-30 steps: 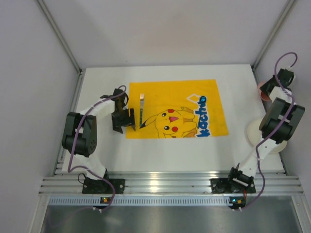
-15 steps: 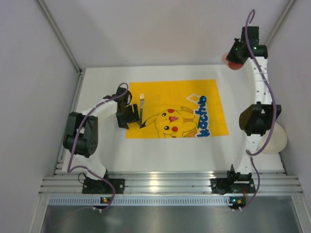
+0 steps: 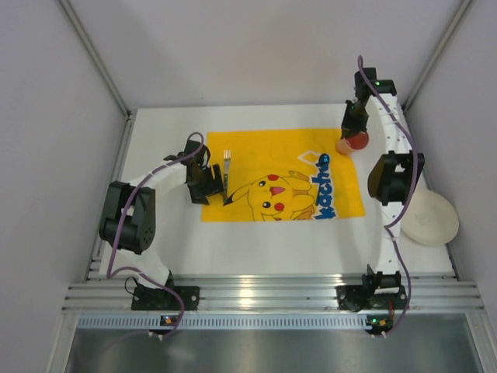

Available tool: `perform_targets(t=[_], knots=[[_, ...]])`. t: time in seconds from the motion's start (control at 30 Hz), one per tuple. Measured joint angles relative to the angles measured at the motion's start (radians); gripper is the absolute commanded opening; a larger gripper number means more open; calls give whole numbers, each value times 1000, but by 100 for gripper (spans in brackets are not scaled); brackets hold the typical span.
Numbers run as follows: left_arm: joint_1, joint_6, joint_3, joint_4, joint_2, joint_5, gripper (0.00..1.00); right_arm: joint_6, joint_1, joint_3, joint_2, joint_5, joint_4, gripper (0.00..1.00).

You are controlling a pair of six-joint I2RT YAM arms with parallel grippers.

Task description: Set the dinner table for one person

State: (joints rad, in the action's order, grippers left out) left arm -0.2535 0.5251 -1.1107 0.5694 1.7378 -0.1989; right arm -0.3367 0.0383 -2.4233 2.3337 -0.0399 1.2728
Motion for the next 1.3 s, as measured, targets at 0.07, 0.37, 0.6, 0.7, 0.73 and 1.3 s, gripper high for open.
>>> perform_targets(t=[0.07,0.37,0.6,0.7,0.73,1.3], knots=[[0,-1,0,-2,0,-2,74,2,14,-4,0,-3,10,0],[6,-23,-9,-2,1,-22,73,-21,48,-55,2,-50,51,0],[24,-49,-32,-2,2,-29,73,-23,59,-110,-6,-6,61,0],[32,-58,-32,-2,6,-36,73,-24,59,-110,-10,-7,61,0],[35,-61,-32,-1,10,-40,73,-24,59,-110,-10,-15,61,0],[118,-90,-32,-2,23,-71,72,-34,98,-83,41,12,61,5]])
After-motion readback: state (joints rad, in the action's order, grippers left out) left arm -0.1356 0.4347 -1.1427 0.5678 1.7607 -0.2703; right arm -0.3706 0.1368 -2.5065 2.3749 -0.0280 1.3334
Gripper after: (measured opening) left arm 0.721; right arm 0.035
